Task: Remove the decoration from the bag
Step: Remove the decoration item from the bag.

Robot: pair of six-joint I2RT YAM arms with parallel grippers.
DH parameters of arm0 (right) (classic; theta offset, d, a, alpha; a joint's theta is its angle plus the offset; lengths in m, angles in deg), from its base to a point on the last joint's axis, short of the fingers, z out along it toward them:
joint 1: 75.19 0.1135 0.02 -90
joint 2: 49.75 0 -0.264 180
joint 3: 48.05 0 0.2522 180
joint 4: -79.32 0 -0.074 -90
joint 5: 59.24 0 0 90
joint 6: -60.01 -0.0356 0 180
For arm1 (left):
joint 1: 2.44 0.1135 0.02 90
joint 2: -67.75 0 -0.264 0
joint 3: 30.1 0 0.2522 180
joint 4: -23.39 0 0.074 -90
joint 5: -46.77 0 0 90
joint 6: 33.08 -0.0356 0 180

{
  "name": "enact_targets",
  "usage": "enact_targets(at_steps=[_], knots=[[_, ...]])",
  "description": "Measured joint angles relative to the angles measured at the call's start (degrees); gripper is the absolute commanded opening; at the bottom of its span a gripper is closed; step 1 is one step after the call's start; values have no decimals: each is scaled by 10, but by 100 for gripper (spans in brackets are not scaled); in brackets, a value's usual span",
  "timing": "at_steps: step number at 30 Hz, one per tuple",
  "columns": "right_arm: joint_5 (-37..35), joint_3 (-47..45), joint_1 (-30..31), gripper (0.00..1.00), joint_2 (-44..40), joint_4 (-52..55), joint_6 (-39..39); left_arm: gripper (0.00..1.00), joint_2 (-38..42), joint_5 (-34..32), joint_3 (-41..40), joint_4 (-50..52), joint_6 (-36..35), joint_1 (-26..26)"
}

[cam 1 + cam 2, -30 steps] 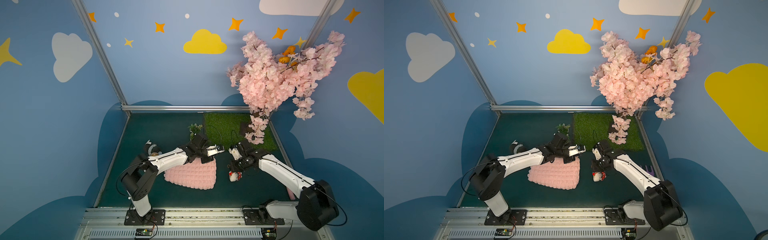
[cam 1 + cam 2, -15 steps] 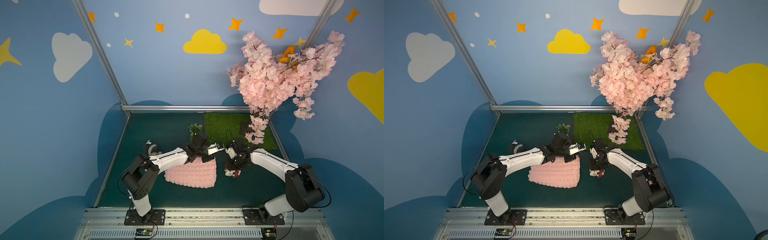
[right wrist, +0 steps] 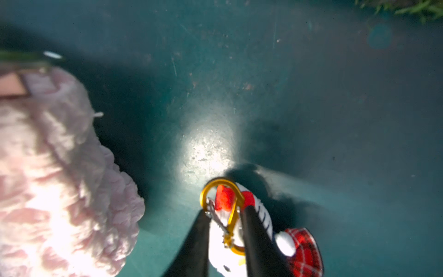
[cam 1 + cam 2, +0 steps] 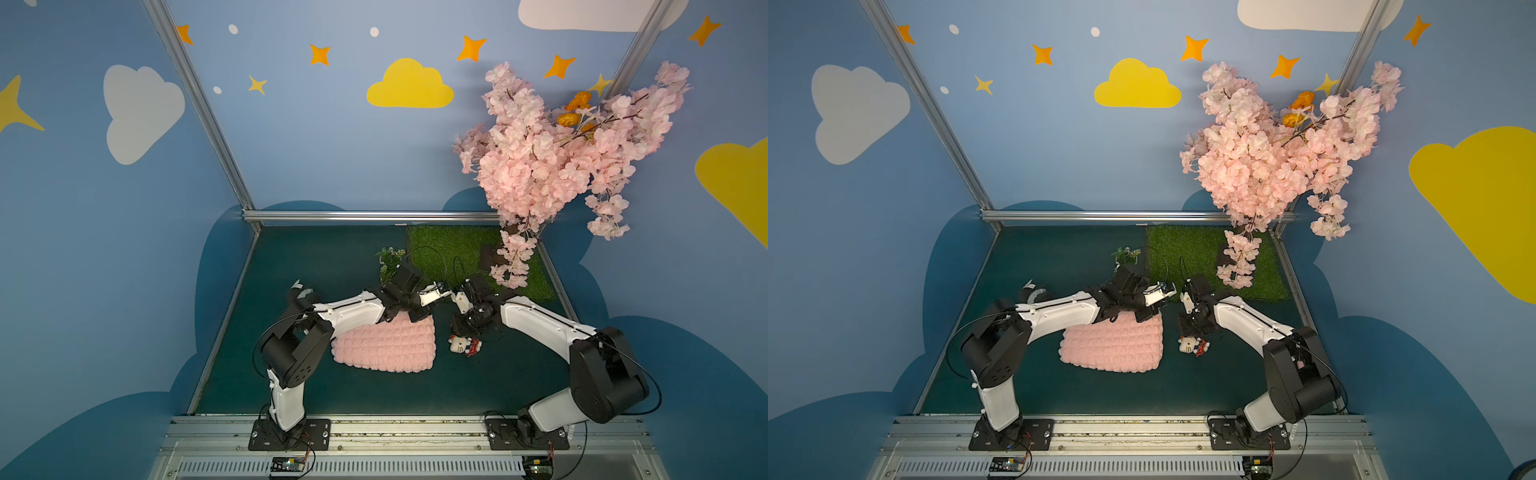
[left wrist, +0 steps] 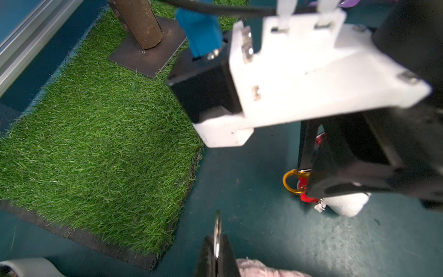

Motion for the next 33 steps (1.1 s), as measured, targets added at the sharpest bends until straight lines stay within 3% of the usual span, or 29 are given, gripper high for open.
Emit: enact_targets(at_steps=[3,13,16,23,33], knots=[[5,0,-5,45,-9,-2,0,2,-7,0,8,0,10,-2],[71,-18,-35,63,-74,-9,15,3,-10,-2,14,0,38,-6],[101,-32,-47,76,-79,-15,18,2,-15,-2,16,0,42,-5],[142,-54,-56,81,-80,-42,21,3,-24,-1,16,0,45,-5],[173,-87,-56,78,-119,-96,20,8,-50,19,17,3,67,-4]])
